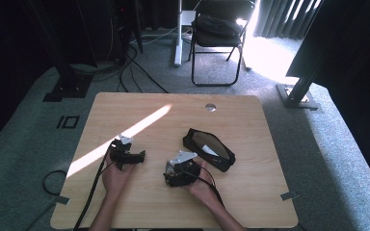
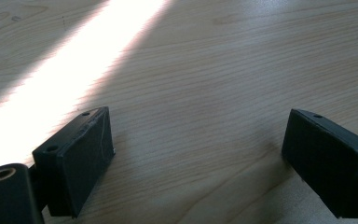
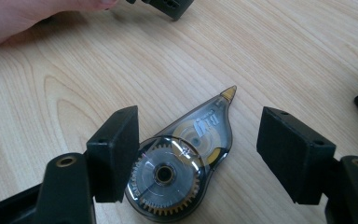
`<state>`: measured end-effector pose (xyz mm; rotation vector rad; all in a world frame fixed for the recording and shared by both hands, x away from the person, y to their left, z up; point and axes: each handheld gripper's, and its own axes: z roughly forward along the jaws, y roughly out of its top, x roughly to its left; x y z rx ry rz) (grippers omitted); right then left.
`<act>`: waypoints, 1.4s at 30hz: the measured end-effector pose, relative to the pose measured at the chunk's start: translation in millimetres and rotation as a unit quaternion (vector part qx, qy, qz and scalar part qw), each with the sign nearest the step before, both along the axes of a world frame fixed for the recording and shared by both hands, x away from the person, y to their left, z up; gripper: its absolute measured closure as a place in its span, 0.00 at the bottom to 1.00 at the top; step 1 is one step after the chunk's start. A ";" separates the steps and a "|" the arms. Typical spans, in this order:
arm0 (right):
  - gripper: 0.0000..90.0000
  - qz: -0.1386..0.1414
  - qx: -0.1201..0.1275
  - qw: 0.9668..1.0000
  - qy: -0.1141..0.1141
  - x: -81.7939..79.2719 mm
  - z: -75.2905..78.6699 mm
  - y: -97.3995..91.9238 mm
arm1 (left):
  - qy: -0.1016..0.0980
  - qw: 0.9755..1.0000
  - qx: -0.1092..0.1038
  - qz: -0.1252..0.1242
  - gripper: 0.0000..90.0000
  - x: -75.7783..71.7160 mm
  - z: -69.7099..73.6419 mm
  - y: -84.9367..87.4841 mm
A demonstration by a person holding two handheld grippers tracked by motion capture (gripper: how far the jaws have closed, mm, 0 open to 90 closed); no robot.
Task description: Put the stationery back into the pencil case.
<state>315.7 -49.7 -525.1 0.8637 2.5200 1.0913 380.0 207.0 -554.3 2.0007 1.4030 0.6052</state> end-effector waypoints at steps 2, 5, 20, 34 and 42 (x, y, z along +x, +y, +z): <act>0.33 0.001 -0.001 1.000 0.001 -0.1 -1.5 1.8 | 0.000 1.000 0.000 0.000 0.10 0.0 0.0 0.0; 0.33 0.001 -0.004 1.000 0.002 -0.3 -4.4 5.0 | 0.000 1.000 0.000 0.000 0.10 0.0 0.0 0.0; 0.37 -0.003 -0.028 1.000 0.011 3.3 -20.9 17.3 | 0.000 1.000 0.000 0.000 0.10 0.0 0.0 0.0; 0.48 -0.007 -0.041 0.999 0.003 3.6 -21.8 7.0 | 0.000 1.000 0.000 0.000 0.10 0.0 -0.1 0.0; 0.48 -0.019 -0.043 0.999 0.002 6.1 -21.5 -5.6 | 0.000 1.000 0.000 0.000 0.10 0.0 0.0 0.0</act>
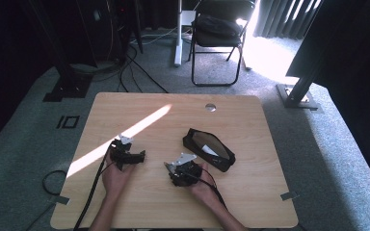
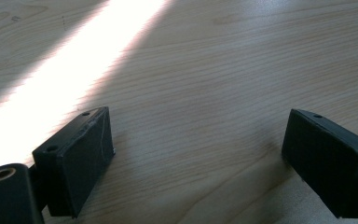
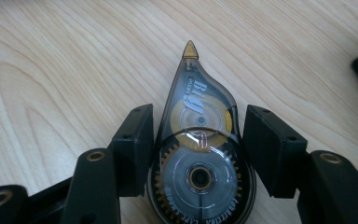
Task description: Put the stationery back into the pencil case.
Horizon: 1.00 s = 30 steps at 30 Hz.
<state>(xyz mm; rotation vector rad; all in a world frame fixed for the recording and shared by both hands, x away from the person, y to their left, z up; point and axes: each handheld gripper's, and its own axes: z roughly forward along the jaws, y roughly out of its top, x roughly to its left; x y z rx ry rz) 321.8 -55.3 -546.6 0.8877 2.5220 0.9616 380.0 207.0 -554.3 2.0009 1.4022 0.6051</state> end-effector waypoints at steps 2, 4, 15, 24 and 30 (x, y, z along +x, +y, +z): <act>0.48 -0.004 -0.001 1.000 0.000 0.4 0.1 -3.7 | 0.000 1.000 0.000 0.000 0.10 0.0 0.0 0.0; 0.48 -0.006 -0.003 1.000 -0.001 1.1 0.4 -8.0 | 0.000 1.000 0.001 0.000 0.10 0.0 0.1 0.1; 0.48 -0.019 -0.005 1.000 0.004 4.3 0.9 -30.8 | 0.000 1.000 0.001 0.000 0.10 0.0 0.1 0.1; 0.43 -0.018 -0.005 1.000 0.009 3.7 0.6 -39.5 | 0.001 1.000 0.001 0.000 0.10 0.0 0.1 0.1; 0.42 -0.014 -0.006 1.000 0.010 0.6 0.5 -43.8 | 0.001 1.000 0.001 0.000 0.10 0.0 0.1 0.1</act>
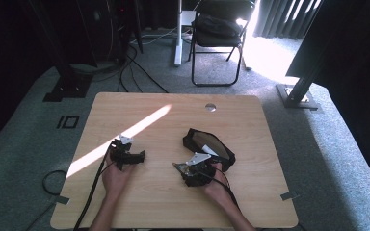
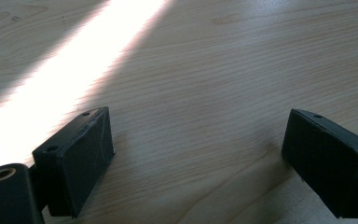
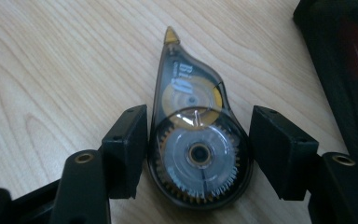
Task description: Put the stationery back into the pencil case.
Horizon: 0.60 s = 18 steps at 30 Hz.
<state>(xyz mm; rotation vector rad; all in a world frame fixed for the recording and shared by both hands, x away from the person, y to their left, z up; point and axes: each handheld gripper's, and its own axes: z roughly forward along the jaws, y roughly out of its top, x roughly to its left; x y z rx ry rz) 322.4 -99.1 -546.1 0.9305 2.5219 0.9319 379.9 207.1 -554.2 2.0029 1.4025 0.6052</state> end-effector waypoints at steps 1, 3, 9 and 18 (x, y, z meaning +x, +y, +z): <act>0.41 -0.002 0.001 1.000 0.002 -0.7 0.0 -1.0 | 0.000 1.000 0.000 0.000 0.10 0.0 0.0 0.0; 0.41 -0.002 0.003 1.000 0.003 -1.1 -0.4 -3.1 | 0.000 1.000 0.000 0.000 0.10 0.0 0.0 0.0; 0.42 0.002 0.007 1.000 0.010 0.1 -0.5 -8.1 | 0.000 1.000 0.000 0.000 0.10 0.0 0.0 0.0; 0.42 0.010 0.002 1.000 0.015 0.5 0.8 -6.5 | 0.000 1.000 0.000 0.000 0.10 0.0 0.0 0.0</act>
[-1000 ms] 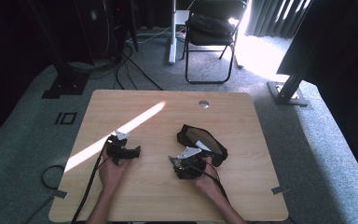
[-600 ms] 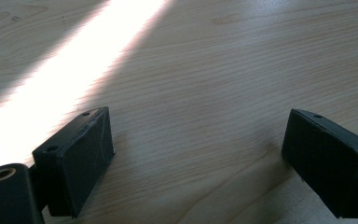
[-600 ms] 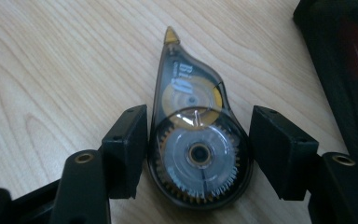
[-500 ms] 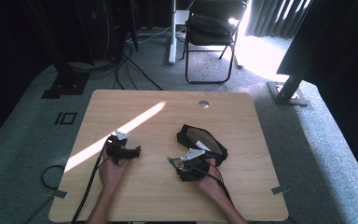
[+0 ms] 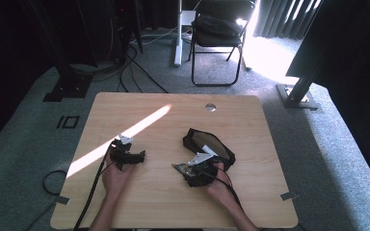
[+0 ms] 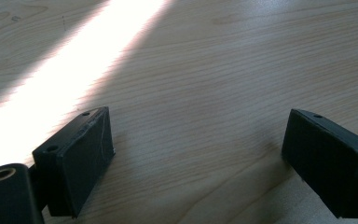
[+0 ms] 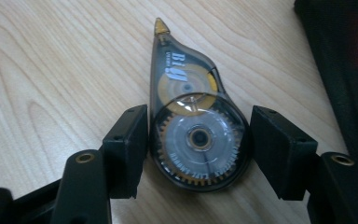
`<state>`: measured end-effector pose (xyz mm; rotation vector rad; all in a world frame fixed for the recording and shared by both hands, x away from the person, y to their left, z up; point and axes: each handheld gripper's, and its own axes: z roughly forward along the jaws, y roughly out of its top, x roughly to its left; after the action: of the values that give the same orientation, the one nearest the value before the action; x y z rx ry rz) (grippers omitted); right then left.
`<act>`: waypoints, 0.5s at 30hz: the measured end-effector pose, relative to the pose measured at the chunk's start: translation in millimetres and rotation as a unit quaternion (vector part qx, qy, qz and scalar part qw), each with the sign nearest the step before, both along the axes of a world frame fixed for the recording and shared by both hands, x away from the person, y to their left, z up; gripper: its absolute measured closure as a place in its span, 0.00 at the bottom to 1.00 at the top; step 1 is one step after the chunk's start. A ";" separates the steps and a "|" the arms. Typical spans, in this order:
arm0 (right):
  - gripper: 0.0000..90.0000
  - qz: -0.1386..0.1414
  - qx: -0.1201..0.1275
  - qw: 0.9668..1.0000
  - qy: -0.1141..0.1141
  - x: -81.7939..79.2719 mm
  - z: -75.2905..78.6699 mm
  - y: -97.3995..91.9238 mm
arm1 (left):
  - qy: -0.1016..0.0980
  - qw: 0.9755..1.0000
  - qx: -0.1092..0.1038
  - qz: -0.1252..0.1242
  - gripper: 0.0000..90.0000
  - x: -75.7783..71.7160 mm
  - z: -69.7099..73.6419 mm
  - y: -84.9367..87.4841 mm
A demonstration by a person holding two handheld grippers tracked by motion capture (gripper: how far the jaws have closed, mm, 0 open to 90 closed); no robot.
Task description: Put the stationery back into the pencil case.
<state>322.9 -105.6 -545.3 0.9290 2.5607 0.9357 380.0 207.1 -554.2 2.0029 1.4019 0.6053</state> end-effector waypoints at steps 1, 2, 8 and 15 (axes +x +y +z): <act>0.42 0.002 0.001 1.000 0.000 -0.7 -0.1 -0.2 | 0.000 1.000 0.000 0.000 0.10 0.0 0.0 0.0; 0.41 0.001 0.003 1.000 0.001 -1.4 -0.3 -0.3 | 0.000 1.000 0.000 0.000 0.10 0.0 0.0 0.0; 0.37 0.004 0.006 1.000 0.003 -0.9 -0.6 0.2 | 0.000 1.000 0.000 0.000 0.10 0.0 0.0 0.0; 0.39 0.013 0.005 1.000 0.007 2.5 -1.0 0.7 | 0.000 1.000 0.000 0.000 0.10 0.0 0.0 0.0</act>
<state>325.4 -104.8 -546.3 0.9093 2.5876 0.9540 380.0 207.1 -554.2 2.0034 1.4017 0.6050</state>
